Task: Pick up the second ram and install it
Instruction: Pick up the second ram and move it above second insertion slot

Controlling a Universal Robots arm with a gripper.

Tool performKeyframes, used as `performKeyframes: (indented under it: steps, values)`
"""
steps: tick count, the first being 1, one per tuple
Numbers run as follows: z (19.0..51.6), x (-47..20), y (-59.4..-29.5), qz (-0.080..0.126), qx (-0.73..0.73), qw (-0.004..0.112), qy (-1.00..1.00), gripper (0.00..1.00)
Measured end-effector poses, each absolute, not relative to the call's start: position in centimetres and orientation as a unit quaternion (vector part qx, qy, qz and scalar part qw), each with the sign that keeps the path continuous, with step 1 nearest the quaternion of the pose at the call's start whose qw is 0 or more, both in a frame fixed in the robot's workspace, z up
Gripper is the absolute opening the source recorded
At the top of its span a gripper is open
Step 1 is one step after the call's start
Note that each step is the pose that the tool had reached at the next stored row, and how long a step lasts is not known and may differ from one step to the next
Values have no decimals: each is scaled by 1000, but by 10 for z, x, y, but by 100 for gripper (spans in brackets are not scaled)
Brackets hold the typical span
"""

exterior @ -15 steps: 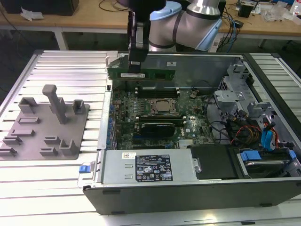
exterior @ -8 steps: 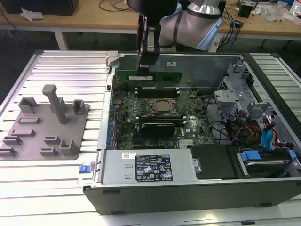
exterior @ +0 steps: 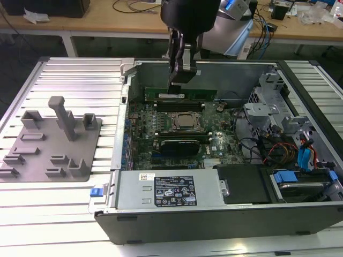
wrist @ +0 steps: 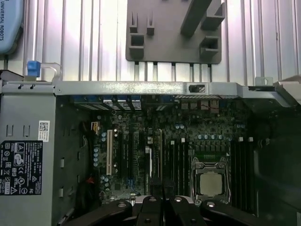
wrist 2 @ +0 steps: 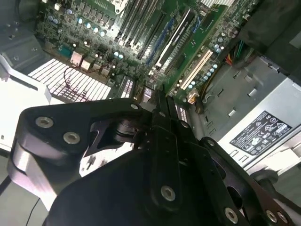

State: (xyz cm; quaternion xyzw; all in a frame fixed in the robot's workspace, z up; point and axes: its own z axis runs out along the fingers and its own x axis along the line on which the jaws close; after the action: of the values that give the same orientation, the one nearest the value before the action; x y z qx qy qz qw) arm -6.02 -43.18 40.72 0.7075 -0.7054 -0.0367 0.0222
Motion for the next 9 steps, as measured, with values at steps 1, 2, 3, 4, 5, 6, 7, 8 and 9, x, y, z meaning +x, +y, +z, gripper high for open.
performKeyframes:
  steps: [1, 2, 3, 4, 5, 6, 7, 8, 9]
  values:
    - [405, -58, -431, -37, 708, 22, -705, 10]
    - [403, -57, -431, -37, 708, 22, -705, 10]
    - [402, -56, -431, -37, 707, 22, -705, 10]
    - [400, -55, -431, -37, 707, 22, -705, 10]
    - [398, -54, -431, -37, 708, 22, -705, 10]
    - [397, -53, -430, -37, 707, 22, -705, 10]
    - [396, -53, -430, -37, 707, 22, -705, 10]
    - [394, -52, -430, -37, 707, 22, -705, 10]
    - [392, -50, -429, -37, 707, 22, -705, 10]
